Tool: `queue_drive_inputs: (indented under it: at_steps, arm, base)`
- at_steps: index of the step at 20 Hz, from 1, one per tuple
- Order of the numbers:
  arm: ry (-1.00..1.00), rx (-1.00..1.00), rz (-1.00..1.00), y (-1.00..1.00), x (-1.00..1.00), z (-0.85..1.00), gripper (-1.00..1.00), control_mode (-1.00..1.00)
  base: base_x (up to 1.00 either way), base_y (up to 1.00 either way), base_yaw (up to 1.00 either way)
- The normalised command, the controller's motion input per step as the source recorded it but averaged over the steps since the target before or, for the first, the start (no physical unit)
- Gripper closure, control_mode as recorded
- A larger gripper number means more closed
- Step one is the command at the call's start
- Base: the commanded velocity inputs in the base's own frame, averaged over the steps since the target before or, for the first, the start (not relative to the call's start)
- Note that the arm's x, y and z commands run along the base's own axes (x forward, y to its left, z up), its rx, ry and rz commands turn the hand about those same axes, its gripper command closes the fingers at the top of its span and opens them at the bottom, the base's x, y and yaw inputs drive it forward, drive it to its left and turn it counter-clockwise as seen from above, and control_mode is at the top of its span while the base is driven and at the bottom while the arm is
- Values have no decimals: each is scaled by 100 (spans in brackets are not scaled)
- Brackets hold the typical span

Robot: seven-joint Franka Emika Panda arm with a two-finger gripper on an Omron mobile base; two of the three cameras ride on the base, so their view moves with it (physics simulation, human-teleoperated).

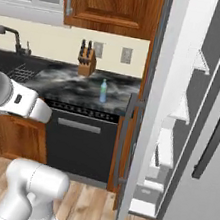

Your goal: Take the bottled waters from the counter and place them in the freezer to freeze. Close the freezer door after placing the bottles.

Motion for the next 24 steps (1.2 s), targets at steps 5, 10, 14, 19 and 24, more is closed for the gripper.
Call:
queue_drive_inputs:
  at_steps: [5, 10, 14, 19, 24]
  arm:
    - [0, 0, 0, 0, 0, 0, -100, 100]
    - [0, 0, 0, 0, 0, 0, -100, 100]
    - [0, 0, 0, 0, 0, 0, -100, 100]
    - [0, 0, 0, 0, 0, 0, -100, 100]
    - [0, 0, 0, 0, 0, 0, -100, 100]
  base:
    - [49, 86, -8]
    - [72, 74, -2]
    - [63, 7, 0]
    - [65, 0, 2]
    - [63, 0, 3]
